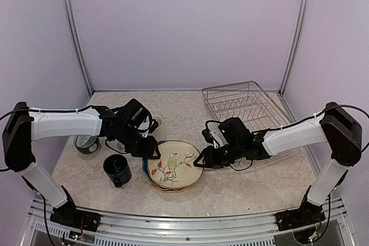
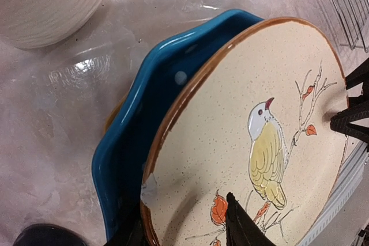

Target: Load the mixed dishes into the dish rack

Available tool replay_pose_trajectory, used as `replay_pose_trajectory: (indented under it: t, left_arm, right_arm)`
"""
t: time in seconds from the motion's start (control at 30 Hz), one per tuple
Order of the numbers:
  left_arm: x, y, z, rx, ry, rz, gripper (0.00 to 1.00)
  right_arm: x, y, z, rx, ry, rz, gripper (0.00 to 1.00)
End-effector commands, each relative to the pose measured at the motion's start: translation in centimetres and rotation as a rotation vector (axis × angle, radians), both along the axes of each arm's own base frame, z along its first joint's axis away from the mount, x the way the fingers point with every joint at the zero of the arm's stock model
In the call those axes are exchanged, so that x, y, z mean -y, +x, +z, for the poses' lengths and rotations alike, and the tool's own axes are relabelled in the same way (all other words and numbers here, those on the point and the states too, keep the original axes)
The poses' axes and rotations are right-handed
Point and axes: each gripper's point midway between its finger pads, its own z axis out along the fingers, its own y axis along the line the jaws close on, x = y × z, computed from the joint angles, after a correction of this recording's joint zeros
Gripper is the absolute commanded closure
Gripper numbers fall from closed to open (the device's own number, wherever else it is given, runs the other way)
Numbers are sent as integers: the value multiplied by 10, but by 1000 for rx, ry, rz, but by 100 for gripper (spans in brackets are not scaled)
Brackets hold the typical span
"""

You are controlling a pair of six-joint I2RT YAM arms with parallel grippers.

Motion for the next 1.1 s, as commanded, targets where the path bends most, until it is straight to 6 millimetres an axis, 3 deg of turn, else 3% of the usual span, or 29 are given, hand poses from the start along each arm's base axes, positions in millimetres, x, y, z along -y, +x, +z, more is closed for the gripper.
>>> replay_pose_trajectory:
  t: [0.0, 0.2, 0.53, 0.83, 1.07]
  left_arm:
    - [16, -4, -5, 5, -28, -16, 59]
    - [21, -8, -6, 2, -38, -24, 59]
    - [37, -14, -5, 4, -78, -69, 59]
    - [44, -16, -7, 12, -71, -81, 59]
    - [38, -11, -5, 51, -43, -68, 58]
  right_arm:
    - [-5, -1, 20, 3, 77, -15, 69]
    - [-1, 3, 26, 7, 90, -42, 74]
    - [11, 0, 14, -26, 83, -71, 75]
    - [8, -4, 13, -61, 142, -68, 75]
    - [10, 0, 21, -48, 156, -89, 93]
